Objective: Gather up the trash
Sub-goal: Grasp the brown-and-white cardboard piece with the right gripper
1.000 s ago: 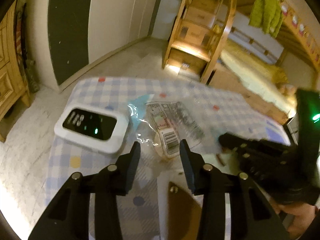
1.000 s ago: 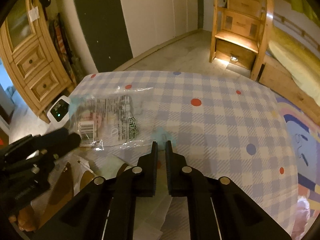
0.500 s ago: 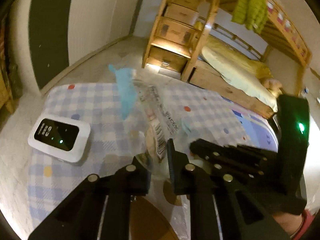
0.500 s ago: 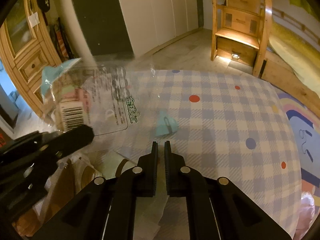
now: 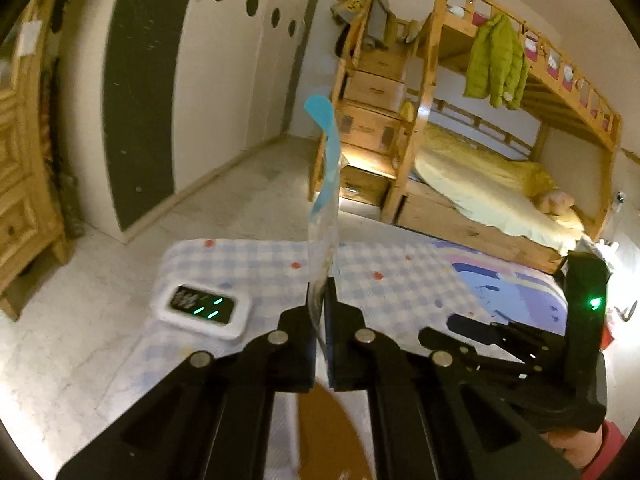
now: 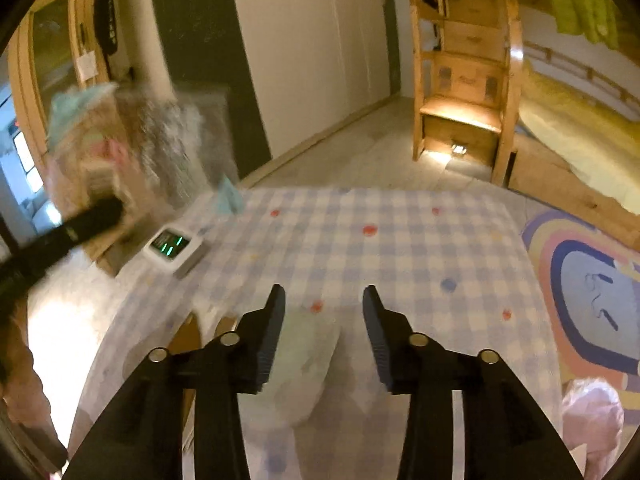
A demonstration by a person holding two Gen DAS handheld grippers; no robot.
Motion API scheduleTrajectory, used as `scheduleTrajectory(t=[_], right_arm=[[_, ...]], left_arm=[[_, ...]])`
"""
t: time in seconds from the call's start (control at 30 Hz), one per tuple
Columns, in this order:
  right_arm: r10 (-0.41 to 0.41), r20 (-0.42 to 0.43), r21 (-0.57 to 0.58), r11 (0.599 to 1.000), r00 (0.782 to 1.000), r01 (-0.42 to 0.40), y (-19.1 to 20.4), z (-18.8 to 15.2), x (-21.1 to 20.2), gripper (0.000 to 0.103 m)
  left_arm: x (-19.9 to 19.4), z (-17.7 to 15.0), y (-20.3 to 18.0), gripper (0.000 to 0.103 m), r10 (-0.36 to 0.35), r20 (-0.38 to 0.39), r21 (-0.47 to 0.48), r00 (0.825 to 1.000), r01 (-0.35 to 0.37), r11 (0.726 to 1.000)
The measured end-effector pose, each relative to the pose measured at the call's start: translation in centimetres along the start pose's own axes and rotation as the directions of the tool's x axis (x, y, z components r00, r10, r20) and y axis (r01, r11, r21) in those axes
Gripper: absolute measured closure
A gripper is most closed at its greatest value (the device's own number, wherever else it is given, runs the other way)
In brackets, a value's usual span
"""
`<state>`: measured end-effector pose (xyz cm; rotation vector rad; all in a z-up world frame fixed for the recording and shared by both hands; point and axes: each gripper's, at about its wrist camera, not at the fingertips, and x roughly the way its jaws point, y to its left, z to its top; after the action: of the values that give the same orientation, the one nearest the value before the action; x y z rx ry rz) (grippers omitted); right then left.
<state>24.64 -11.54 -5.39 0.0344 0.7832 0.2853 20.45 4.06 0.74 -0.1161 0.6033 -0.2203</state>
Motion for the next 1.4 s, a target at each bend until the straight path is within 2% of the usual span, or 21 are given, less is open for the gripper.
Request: scheduleTrajectory(t=[0.13,0.23,0.37,0.47,0.73,0.83,0.93,0.97,1.0,1.07,1.17,1.2,1.27,1.4], right_arm=[[0.011,-0.083,0.000,1.000,0.996,-0.011,0.6,-1.9,1.3,0.054],[0.009,-0.100,-0.004,1.000,0.995,-0.009,1.0,-2.2,1.5,0.054],[0.010,-0.109,0.013,1.000,0.994,-0.009,1.2,-2.4,1.8,0.047],[0.013,-0.117,0.032,0.999,0.993,-0.009,1.1,-2.5,2.4,0.047],[0.044,-0.116,0.057,0.998,0.992,-0.038,1.1,-2.8,2.6,0.048],[0.070,-0.108,0.098,0.993,0.992,-0.060,0.1,-2.7,2.5,0.059],[0.094,-0.109,0.105,0.991,0.990,-0.082,-0.2,-2.8,2.6,0.078],[0.099,-0.104,0.098,0.991,0.990,-0.089,-0.1,-2.7,2.5,0.096],[0.109,-0.099,0.098,0.990,0.989,-0.099,-0.1,-2.7,2.3,0.102],[0.108,-0.073,0.097,0.990,0.991,-0.101,-0.1,-2.5,1.5,0.102],[0.054,-0.037,0.084,0.995,0.998,-0.051,-0.1,-2.2,-0.3,0.102],[0.046,-0.037,0.098,0.994,0.998,-0.042,-0.2,-2.2,-0.6,0.097],[0.029,-0.032,0.126,0.992,0.999,-0.024,-0.7,-2.5,-1.3,0.096],[0.008,-0.005,0.153,0.988,1.000,-0.007,-1.7,-3.0,-3.3,0.076]], left_arm=[[-2.0,-3.0,0.7,0.102,0.075,-0.015,0.027,0.997,-0.074,0.997],[-2.2,-5.5,1.7,0.102,0.093,-0.051,0.003,0.994,-0.093,0.996],[-1.9,-8.5,2.2,0.102,0.096,-0.108,-0.031,0.989,-0.100,0.995],[-1.8,-9.3,2.3,0.102,0.102,-0.128,-0.050,0.986,-0.109,0.993],[-1.2,-10.1,0.7,0.102,0.064,-0.167,-0.039,0.984,-0.071,0.997],[-0.5,-10.6,-0.1,0.102,0.063,-0.186,-0.026,0.980,-0.069,0.997],[0.1,-11.1,-0.5,0.102,0.072,-0.200,-0.015,0.977,-0.077,0.997],[0.1,-11.2,-0.6,0.102,0.072,-0.202,-0.014,0.977,-0.077,0.997],[0.2,-11.2,-0.7,0.102,0.076,-0.205,-0.013,0.976,-0.080,0.997],[0.1,-11.2,-0.8,0.102,0.082,-0.205,-0.014,0.975,-0.086,0.996],[-0.4,-11.0,-1.1,0.102,0.073,-0.198,-0.019,0.977,-0.078,0.997],[-0.5,-11.0,-1.4,0.102,0.068,-0.199,-0.019,0.978,-0.073,0.997],[-0.6,-11.1,-2.2,0.102,0.059,-0.203,-0.007,0.977,-0.062,0.998],[-0.7,-11.6,-4.4,0.102,0.029,-0.211,0.025,0.977,-0.024,0.999]])
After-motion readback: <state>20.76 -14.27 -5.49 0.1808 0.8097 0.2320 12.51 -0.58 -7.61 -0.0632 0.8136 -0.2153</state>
